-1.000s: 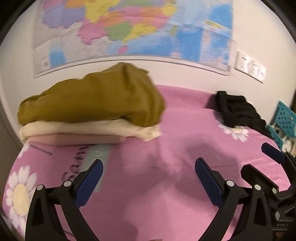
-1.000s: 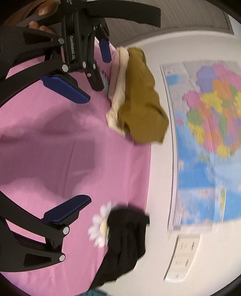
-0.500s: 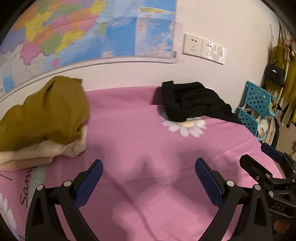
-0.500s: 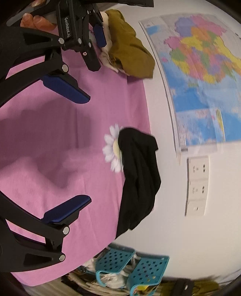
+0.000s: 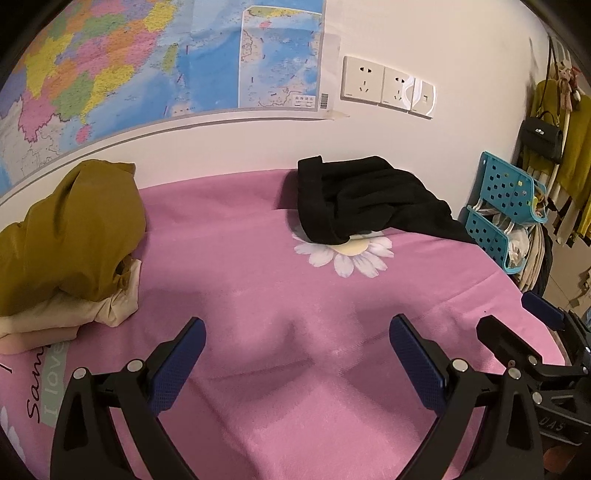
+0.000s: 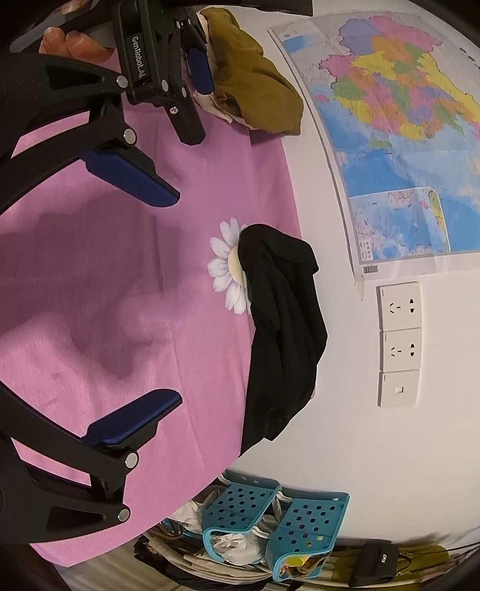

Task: Fold large clothes
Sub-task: 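Move both tools from the folded clothes stack toward the black jacket, then approach the black jacket with both tools open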

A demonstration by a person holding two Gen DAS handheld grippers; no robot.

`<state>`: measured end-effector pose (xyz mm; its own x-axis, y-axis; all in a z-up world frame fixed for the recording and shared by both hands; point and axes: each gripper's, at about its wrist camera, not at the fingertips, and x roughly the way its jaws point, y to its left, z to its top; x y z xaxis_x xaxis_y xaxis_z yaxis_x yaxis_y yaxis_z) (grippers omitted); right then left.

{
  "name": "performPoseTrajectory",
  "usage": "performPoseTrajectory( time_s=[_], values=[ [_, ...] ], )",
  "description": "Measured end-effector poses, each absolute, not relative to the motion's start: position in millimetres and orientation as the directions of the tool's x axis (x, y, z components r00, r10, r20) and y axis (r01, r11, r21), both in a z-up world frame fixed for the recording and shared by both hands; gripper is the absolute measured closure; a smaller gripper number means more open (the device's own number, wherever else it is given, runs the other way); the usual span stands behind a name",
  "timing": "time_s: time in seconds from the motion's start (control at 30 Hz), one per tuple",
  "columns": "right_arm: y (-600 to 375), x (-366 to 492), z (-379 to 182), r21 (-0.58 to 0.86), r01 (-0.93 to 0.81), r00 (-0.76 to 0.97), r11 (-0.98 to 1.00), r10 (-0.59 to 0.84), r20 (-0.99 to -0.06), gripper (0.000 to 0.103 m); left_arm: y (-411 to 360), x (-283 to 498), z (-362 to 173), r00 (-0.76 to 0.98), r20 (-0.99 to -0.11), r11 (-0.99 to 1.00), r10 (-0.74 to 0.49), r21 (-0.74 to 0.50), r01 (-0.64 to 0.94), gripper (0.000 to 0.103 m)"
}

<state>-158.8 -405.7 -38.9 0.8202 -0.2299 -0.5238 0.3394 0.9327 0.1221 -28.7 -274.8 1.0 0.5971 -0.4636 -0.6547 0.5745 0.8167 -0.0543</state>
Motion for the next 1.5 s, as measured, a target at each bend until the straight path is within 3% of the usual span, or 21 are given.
performPoseTrajectory(
  time_s=[1.5],
  values=[
    [-427,-149,-31,0.086,0.325,0.834,0.942,-0.243,-0.496,0.006,-309,-18,1,0.589,-0.668,0.81,-0.454,-0.033,0.586,0.007]
  ],
)
